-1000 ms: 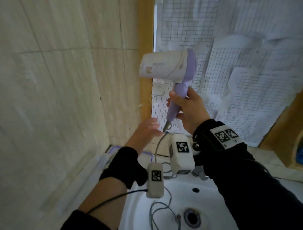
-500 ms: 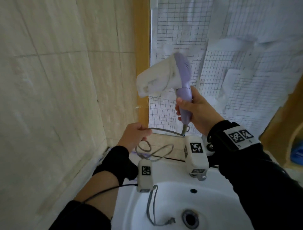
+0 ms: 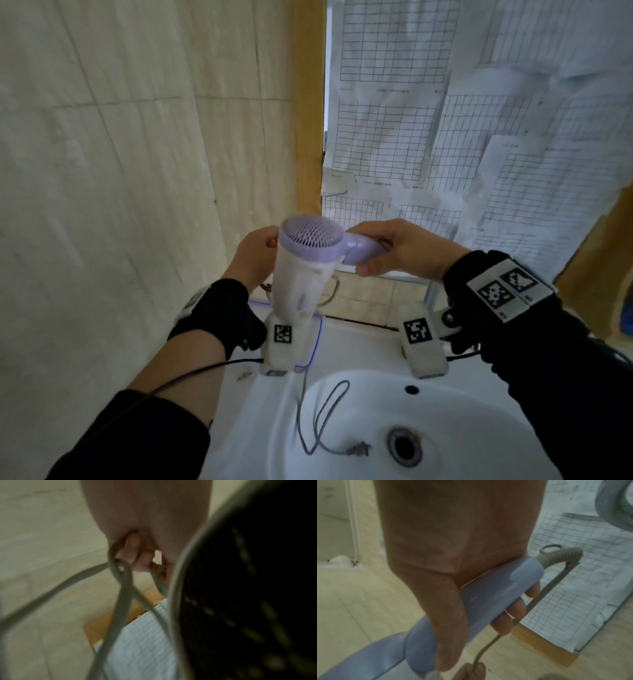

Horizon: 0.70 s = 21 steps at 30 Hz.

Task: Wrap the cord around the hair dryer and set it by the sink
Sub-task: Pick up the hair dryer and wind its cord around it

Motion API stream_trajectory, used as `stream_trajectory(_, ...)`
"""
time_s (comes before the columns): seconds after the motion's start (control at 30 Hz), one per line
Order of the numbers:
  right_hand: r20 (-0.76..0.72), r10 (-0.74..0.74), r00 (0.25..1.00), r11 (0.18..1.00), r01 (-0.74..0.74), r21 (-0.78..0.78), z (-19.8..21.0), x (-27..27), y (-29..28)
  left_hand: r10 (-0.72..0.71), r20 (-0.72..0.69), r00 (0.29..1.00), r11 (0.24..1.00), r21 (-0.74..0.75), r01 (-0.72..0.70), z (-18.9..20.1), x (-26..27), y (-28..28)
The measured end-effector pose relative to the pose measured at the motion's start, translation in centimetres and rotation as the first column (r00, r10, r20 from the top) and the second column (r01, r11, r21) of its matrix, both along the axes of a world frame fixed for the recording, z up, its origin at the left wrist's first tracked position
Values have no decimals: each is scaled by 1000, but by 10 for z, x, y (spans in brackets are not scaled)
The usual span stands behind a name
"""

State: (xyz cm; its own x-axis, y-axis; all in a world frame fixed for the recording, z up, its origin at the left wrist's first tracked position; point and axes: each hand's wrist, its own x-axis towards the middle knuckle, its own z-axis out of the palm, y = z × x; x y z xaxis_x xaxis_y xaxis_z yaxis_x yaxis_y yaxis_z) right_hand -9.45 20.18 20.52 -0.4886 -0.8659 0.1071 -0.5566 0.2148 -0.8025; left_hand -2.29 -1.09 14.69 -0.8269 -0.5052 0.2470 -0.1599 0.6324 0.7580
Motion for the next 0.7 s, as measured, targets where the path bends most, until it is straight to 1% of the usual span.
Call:
stream_trajectory(0.03, -36, 2, 999, 999, 0, 38, -1, 0, -1, 30, 28, 999, 999, 16, -31, 1, 2, 0)
stream_trajectory(0.07, -71, -5, 997, 998, 10, 70, -2, 0, -2, 43, 69, 997, 999, -30, -41, 1, 0, -4)
stream_trajectory(0.1, -111, -22, 994, 994, 33, 104, -2, 0, -2, 50, 22, 998, 998, -29, -50, 4, 2, -2)
stream_trajectory(0.13, -160, -42, 986, 987, 66, 147, -2, -1, -2, 38, 19, 999, 993, -110, -35, 6, 4, -2)
stream_trajectory(0.17, -224, -56, 973, 974, 103, 204, -2, -1, -3, -3, -35, 999, 993, -122, -1, 8, 8, -4)
stream_trajectory(0.2, -308, -54, 950, 950, 144, 277, -3, -1, -5, -32, -62, 998, 995, -94, 26, 10, 10, -5)
stream_trajectory(0.23, -415, -32, 909, 914, 194, 356, -4, 1, -7, -49, -77, 996, 997, -59, 45, 12, 10, -9)
stream_trajectory(0.27, -530, 4, 848, 868, 260, 424, -7, 2, -10, -54, -88, 995, 998, -38, 51, 14, 10, -11)
stream_trajectory(0.3, -626, 45, 778, 823, 326, 464, -10, 4, -13, -56, -96, 994, 998, -44, 52, 17, 11, -11)
stream_trajectory(0.33, -685, 67, 725, 793, 378, 477, -13, 5, -16, -62, -89, 994, 997, -56, 57, 20, 11, -11)
stream_trajectory(0.37, -711, 62, 700, 776, 414, 475, -16, 4, -18, -75, -99, 992, 995, -67, 69, 20, 11, -10)
stream_trajectory(0.47, -721, -28, 692, 770, 475, 426, -21, 1, -20, -83, -117, 990, 995, -63, 76, 21, 12, -9)
stream_trajectory(0.5, -733, -53, 679, 766, 499, 406, -21, 0, -21, -91, -117, 989, 995, -57, 85, 22, 13, -8)
stream_trajectory(0.6, -778, -134, 614, 749, 577, 327, -21, -5, -24, -122, -85, 989, 992, -33, 120, 25, 17, -6)
stream_trajectory(0.7, -761, -244, 601, 726, 634, 267, -19, -12, -20, -144, -64, 988, 990, -19, 143, 24, 23, -7)
